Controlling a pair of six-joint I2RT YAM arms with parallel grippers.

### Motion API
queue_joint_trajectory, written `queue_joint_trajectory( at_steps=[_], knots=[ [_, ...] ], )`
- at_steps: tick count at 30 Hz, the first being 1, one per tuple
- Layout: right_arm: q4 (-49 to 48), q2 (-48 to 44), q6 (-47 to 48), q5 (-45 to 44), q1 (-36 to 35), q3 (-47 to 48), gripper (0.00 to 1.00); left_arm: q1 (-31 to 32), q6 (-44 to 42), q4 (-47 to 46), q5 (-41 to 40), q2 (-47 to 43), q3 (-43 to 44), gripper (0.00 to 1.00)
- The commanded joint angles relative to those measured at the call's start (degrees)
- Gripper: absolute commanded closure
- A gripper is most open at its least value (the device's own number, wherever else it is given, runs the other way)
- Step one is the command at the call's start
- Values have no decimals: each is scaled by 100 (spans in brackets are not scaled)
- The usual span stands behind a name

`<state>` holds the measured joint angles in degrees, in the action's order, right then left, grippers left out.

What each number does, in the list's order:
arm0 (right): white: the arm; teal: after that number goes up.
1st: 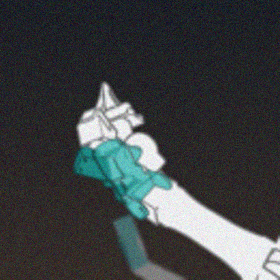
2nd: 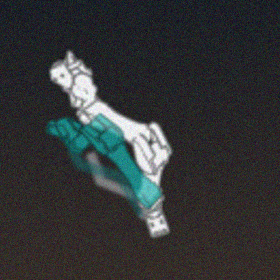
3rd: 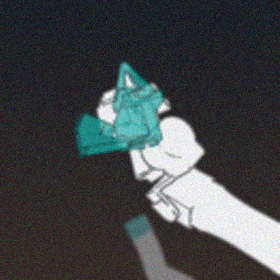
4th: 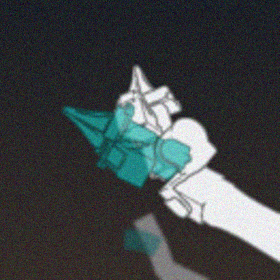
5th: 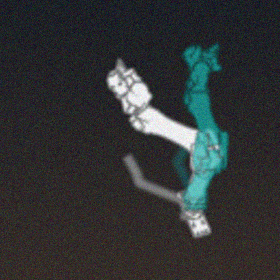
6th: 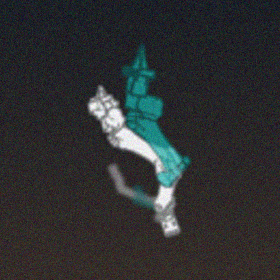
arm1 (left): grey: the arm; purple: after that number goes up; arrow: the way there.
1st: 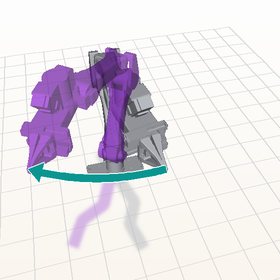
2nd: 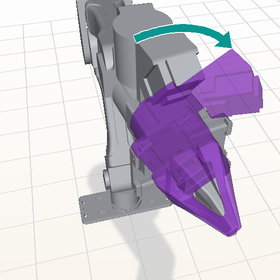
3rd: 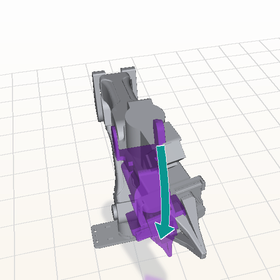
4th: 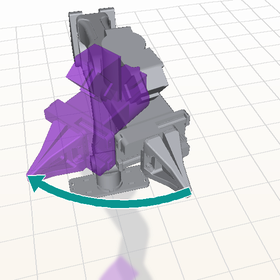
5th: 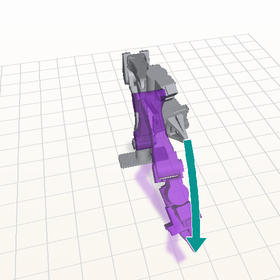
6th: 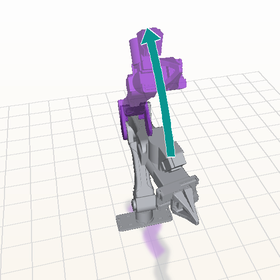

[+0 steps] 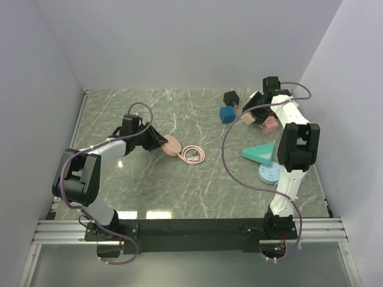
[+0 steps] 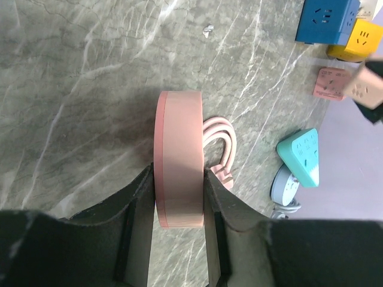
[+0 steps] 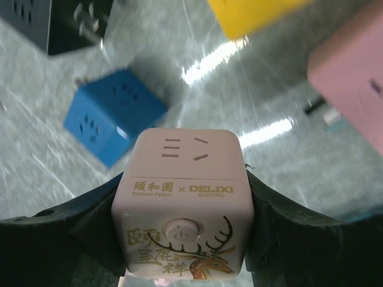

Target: Pull the plug off the socket

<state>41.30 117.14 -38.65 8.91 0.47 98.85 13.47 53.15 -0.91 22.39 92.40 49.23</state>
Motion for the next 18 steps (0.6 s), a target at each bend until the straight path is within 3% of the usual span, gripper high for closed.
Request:
queue_joint_trajectory(
  at_steps=[1,5,9,14,15,18],
  knots=[
    [-132,510,-449,-205,75,713,74,6,-155,-94,239,-179,95,99],
    [36,1292,-652,76,138,1961,50,32,-217,-76,301,-73,165,100],
    [220,1635,-836,85,172,2516,37,76,-147,-216,476,67,157,100],
    [134,1356,-705,198,190,2001,24,225,-41,-542,758,305,157,99],
    [115,1111,-653,138,190,1868,16,261,-24,-577,793,340,166,99],
    [-16,600,-407,59,199,1454,8,366,11,-656,846,454,209,99]
  ],
)
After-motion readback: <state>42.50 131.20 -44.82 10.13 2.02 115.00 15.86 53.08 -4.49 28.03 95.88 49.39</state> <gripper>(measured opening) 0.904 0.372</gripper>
